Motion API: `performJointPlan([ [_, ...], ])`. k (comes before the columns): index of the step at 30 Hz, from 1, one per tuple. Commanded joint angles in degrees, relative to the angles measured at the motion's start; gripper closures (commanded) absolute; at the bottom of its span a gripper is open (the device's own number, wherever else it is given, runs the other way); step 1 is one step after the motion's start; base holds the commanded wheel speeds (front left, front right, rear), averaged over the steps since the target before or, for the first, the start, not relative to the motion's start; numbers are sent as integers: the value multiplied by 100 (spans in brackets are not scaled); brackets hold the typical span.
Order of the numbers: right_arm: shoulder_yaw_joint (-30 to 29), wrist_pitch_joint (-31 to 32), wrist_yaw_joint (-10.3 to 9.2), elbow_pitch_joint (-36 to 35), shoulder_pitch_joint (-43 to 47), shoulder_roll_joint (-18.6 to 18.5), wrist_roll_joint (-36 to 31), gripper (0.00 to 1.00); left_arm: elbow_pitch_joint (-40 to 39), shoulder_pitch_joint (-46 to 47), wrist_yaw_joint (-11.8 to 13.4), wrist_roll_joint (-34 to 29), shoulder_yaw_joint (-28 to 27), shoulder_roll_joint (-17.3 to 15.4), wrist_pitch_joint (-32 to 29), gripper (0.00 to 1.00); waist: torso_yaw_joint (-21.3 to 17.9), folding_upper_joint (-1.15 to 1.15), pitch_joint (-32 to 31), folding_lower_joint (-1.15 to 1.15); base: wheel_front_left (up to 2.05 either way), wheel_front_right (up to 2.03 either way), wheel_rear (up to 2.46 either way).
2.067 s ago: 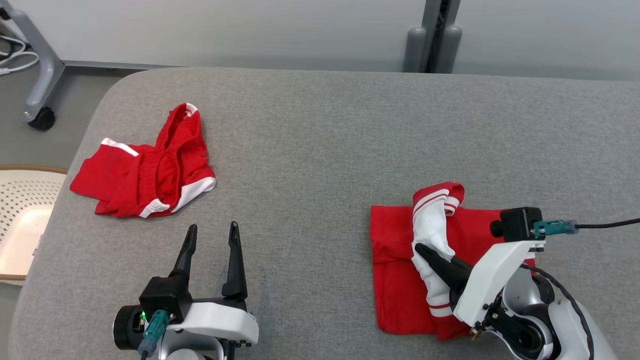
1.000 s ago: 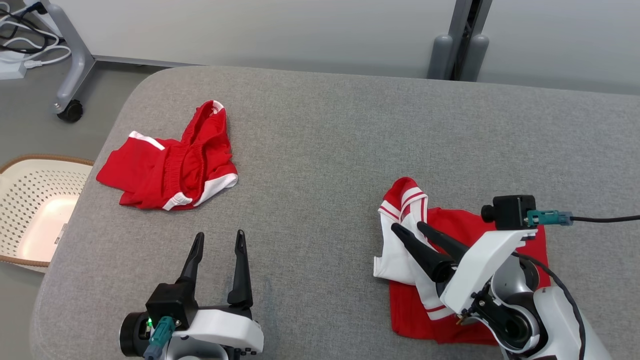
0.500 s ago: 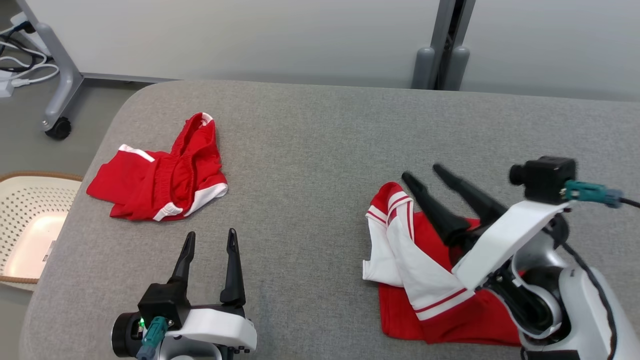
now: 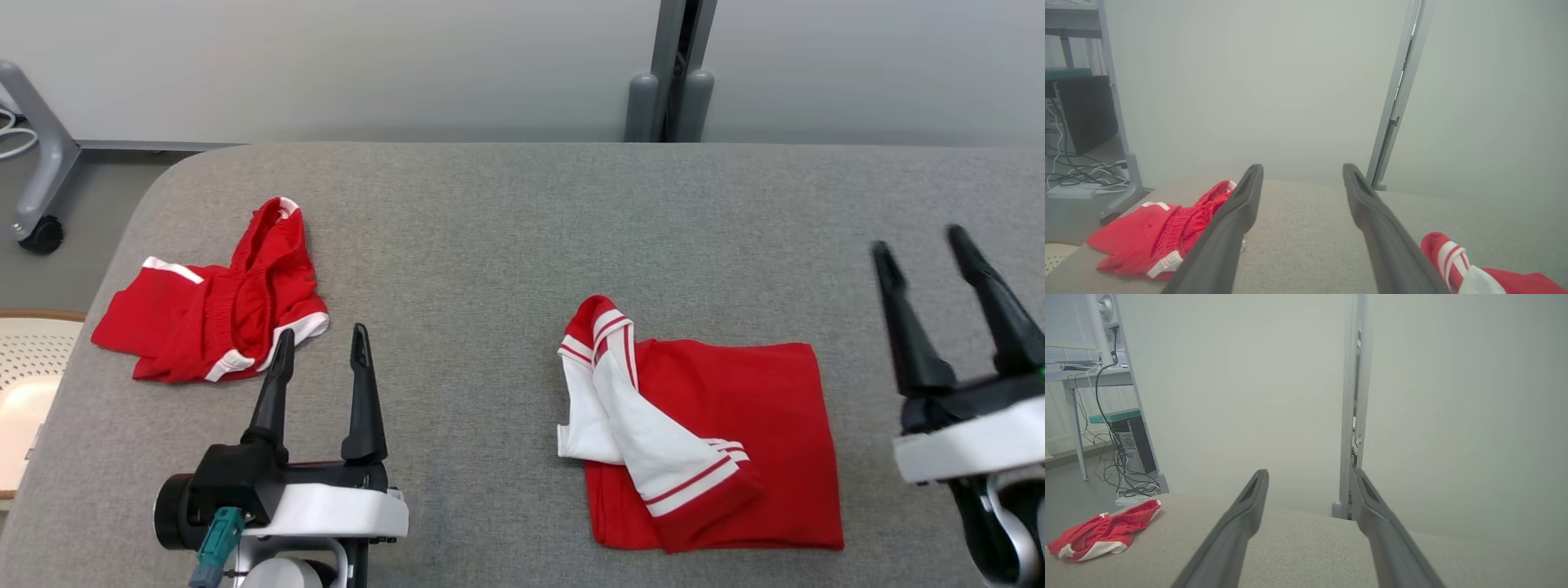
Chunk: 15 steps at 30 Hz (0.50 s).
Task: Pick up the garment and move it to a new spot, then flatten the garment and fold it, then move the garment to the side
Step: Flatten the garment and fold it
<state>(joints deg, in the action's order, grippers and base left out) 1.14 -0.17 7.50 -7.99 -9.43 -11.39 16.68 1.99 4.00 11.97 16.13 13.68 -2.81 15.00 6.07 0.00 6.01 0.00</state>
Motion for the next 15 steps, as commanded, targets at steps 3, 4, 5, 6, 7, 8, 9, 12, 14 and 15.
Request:
performJointPlan([
  [3, -309, -763, -1, 176, 456, 3, -201, 0, -226, 80, 2, -115, -63, -19, 21, 0, -133, 0, 42, 0, 0, 0, 0],
  [4, -372, -951, -1, 248, 558, 56, -205, 0, -276, 67, -3, -143, -80, -19, 21, 0, -168, 0, 48, 0, 0, 0, 0],
  [5, -425, -1113, -2, 299, 647, 91, -245, 0, -318, 47, -6, -164, -106, -21, 20, 0, -205, 0, 49, 0, 0, 0, 0],
  [6, -471, -1245, -2, 358, 717, 112, -300, 0, -362, 25, -18, -175, -130, -19, 20, 0, -239, 0, 51, 0, 0, 0, 0],
  [7, -471, -1245, -2, 358, 717, 112, -300, 0, -362, 25, -18, -175, -130, -19, 20, 0, -239, 0, 51, 0, 0, 0, 0],
  [8, -501, -1336, -1, 435, 778, 144, -347, 0, -399, 0, -32, -200, -140, -18, 20, 0, -268, 0, 51, 0, 0, 0, 0],
  [9, -546, -1404, -1, 488, 827, 181, -407, 0, -421, -30, -37, -211, -152, -19, 15, 0, -290, 0, 50, 0, 0, 0, 0],
  [12, -634, -1499, -1, 693, 920, 275, -625, 0, -422, -92, -35, -237, -169, -19, 15, 0, -323, 0, 41, 0, 0, 0, 0],
  [14, -659, -1515, -1, 725, 946, 304, -750, 0, -405, -95, -28, -248, -162, -20, 15, 0, -323, 0, 32, 0, 0, 0, 0],
  [15, -677, -1508, -2, 757, 970, 330, -774, 0, -400, -91, -21, -261, -162, -20, 15, 0, -324, 0, 26, 0, 0, 0, 0],
])
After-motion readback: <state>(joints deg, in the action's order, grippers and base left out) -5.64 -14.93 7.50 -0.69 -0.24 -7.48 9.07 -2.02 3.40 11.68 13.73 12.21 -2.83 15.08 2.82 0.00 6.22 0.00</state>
